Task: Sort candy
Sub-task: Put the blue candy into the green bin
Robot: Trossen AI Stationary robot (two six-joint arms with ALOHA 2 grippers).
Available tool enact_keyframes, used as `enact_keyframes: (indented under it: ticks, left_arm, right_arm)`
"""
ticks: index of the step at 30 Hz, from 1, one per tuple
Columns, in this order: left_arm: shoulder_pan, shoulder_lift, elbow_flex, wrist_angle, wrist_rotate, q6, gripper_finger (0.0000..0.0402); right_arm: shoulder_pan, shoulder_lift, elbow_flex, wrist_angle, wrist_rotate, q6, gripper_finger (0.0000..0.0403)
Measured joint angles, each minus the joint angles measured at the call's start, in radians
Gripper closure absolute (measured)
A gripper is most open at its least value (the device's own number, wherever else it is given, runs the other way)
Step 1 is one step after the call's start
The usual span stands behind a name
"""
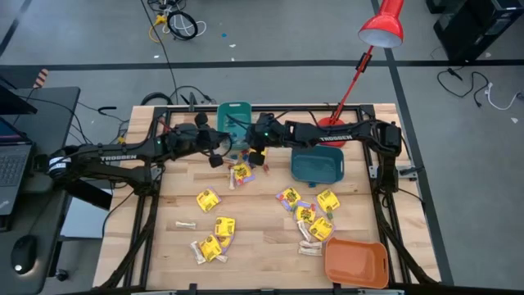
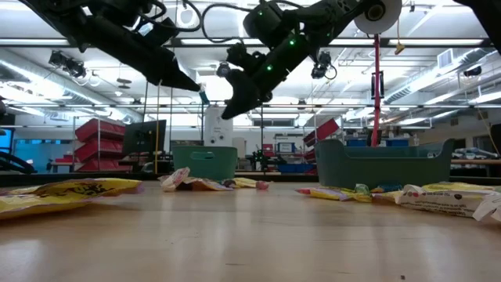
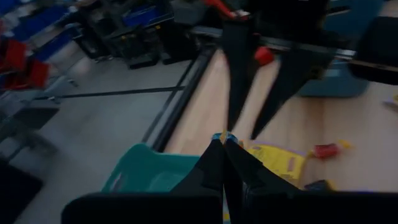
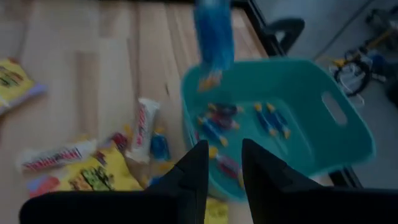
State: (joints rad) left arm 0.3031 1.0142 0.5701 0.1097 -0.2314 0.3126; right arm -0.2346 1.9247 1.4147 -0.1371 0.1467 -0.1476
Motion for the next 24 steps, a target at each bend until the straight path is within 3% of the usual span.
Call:
enact_keyframes:
  ticks: [8, 13, 16, 24]
  left_arm:
    - [0.082, 0.000, 0.000, -0.015, -0.028, -0.059, 0.0401]
    - [0.169, 0.016, 0.000, -0.037, 0.061, -0.140, 0.0401]
    - [0.212, 0.058, 0.000, -0.029, 0.124, -0.174, 0.0401]
    - [0.274, 0.195, 0.010, -0.024, 0.130, -0.193, 0.0401]
  right_arm:
    - [-0.037, -0.023, -0.001, -0.140, 0.013, 0.048, 0.0323]
    - [-0.051, -0.054, -0.001, -0.185, 0.013, 0.047, 0.0323]
    - [-0.055, -0.065, -0.001, -0.196, 0.013, 0.038, 0.0323]
    - [-0.062, -0.070, -0.001, -0.227, 0.013, 0.035, 0.0324]
